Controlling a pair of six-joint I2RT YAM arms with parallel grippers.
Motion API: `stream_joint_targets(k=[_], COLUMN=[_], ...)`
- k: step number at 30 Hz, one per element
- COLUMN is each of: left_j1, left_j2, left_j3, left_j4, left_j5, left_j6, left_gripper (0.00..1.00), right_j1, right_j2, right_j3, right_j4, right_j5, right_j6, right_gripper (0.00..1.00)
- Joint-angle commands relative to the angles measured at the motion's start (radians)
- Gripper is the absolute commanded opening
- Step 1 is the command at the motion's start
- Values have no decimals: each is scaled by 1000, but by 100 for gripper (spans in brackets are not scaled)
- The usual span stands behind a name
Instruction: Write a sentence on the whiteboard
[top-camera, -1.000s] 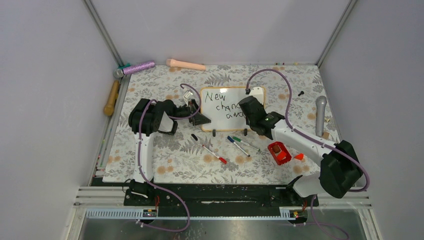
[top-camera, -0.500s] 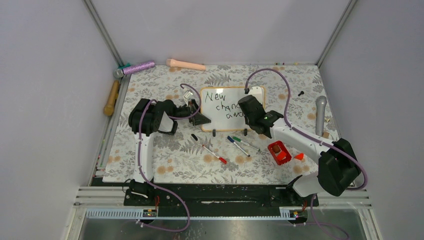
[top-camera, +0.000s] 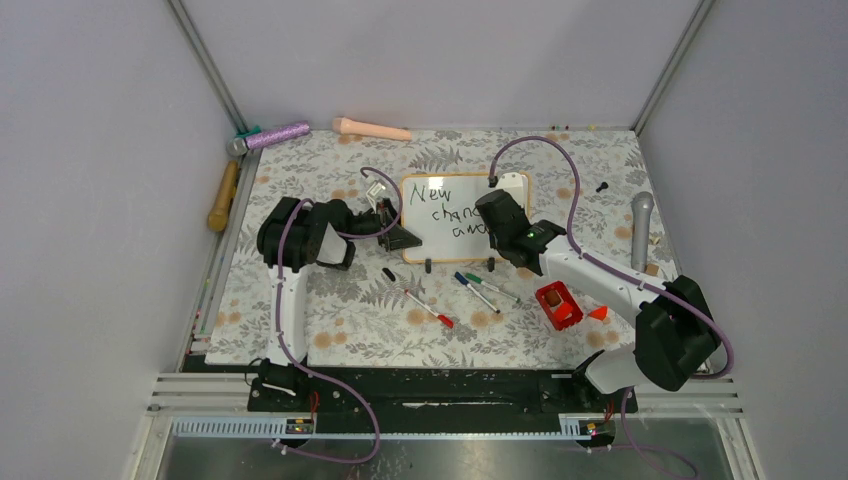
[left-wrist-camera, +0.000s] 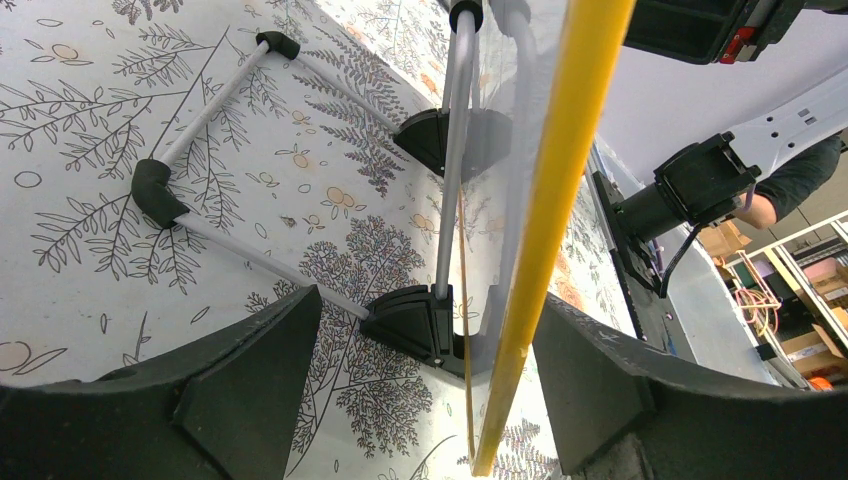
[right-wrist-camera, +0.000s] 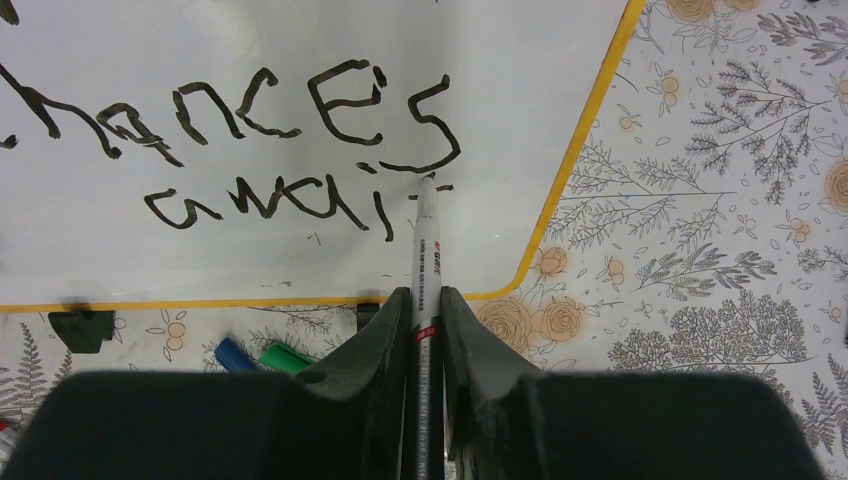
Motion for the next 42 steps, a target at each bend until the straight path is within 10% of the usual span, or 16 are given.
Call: stream_joint_targets(k=[1, 42], left_j1=[6, 6], left_j2=[18, 19], left_j3=[-1, 2], left_j4=[-25, -25], left_j5=[9, 8], left_j6=[2, 0], left_gripper=[79, 78], right_j1=[-10, -10], right_j2=[-5, -41], right_j3=[11, -32], right_j4=[2, -39], right_j5=[-12, 39], right_j6=[8, 22], right_gripper=[0, 0])
